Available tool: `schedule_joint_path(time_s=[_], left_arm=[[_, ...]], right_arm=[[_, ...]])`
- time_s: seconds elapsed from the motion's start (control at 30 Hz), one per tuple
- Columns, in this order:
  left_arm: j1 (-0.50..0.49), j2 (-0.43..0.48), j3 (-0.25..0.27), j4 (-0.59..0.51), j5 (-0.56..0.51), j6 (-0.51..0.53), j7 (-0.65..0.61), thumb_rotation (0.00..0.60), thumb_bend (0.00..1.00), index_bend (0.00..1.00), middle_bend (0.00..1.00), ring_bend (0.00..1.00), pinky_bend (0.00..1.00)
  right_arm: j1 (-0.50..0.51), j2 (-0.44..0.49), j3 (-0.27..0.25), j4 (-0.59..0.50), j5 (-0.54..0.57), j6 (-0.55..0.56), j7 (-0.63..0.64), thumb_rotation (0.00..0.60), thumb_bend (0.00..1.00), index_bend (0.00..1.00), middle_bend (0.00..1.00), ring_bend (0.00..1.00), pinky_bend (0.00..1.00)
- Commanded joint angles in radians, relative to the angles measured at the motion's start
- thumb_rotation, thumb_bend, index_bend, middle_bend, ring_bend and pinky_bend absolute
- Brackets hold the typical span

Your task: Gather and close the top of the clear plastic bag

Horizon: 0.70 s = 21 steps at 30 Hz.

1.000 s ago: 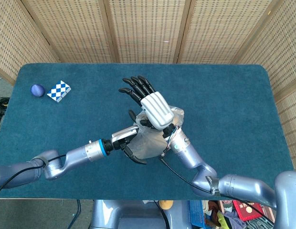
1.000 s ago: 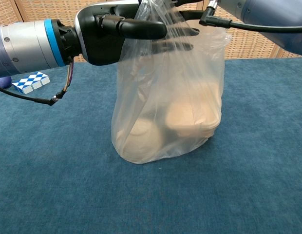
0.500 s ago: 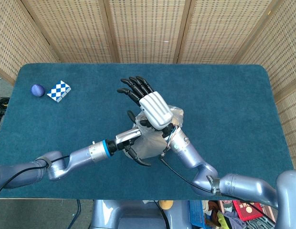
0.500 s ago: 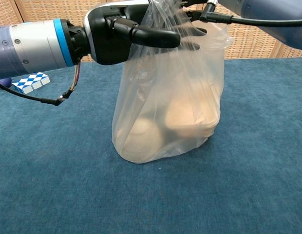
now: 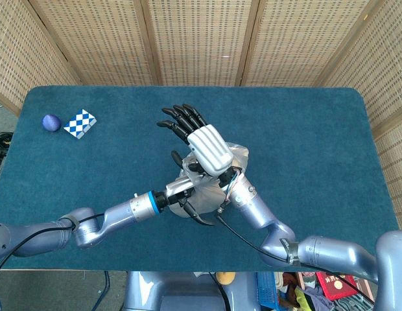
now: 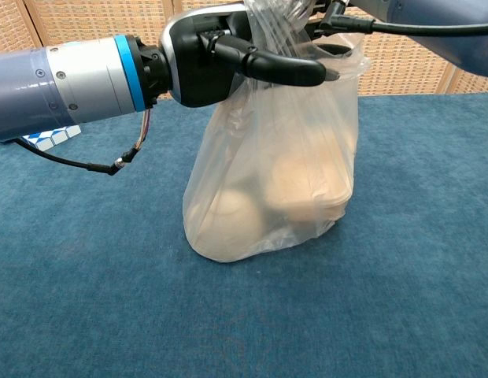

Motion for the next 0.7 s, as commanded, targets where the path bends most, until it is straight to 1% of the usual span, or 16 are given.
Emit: schedule_joint_path(time_s=[0.03, 0.37, 0.5, 0.57, 0.7], left_arm=[[0.0, -0.008, -0.009, 0.002, -0.009, -0.006, 0.01, 0.6, 0.15, 0.0, 0.0, 0.0, 0.03], [0.015, -0.037, -0.04, 0.011, -0.033, 0.004, 0.083, 0.6, 0.15, 0.0, 0.0, 0.0, 0.02], [0.033, -0.051, -0.039, 0.016, -0.03, 0.028, 0.12, 0.6, 0.15, 0.01, 0.0, 0.03, 0.02], [0.046, -0.054, -0.03, 0.017, -0.027, 0.034, 0.137, 0.584, 0.15, 0.02, 0.0, 0.04, 0.02], [0.063, -0.051, -0.023, 0.013, -0.021, 0.052, 0.134, 0.546, 0.15, 0.0, 0.0, 0.03, 0.04]], right_arm=[[0.001, 0.002, -0.001, -0.002, 0.002, -0.003, 0.0, 0.6, 0.56, 0.18, 0.11, 0.0, 0.0], [0.002, 0.019, -0.003, -0.025, 0.008, -0.018, 0.006, 0.6, 0.56, 0.18, 0.11, 0.0, 0.0], [0.002, 0.026, 0.004, -0.032, 0.014, -0.017, 0.008, 0.6, 0.56, 0.18, 0.11, 0.0, 0.0], [0.001, 0.03, 0.007, -0.033, 0.019, -0.017, 0.007, 0.6, 0.56, 0.18, 0.11, 0.0, 0.0], [0.0, 0.035, 0.011, -0.035, 0.028, -0.017, 0.009, 0.6, 0.56, 0.18, 0.11, 0.0, 0.0]])
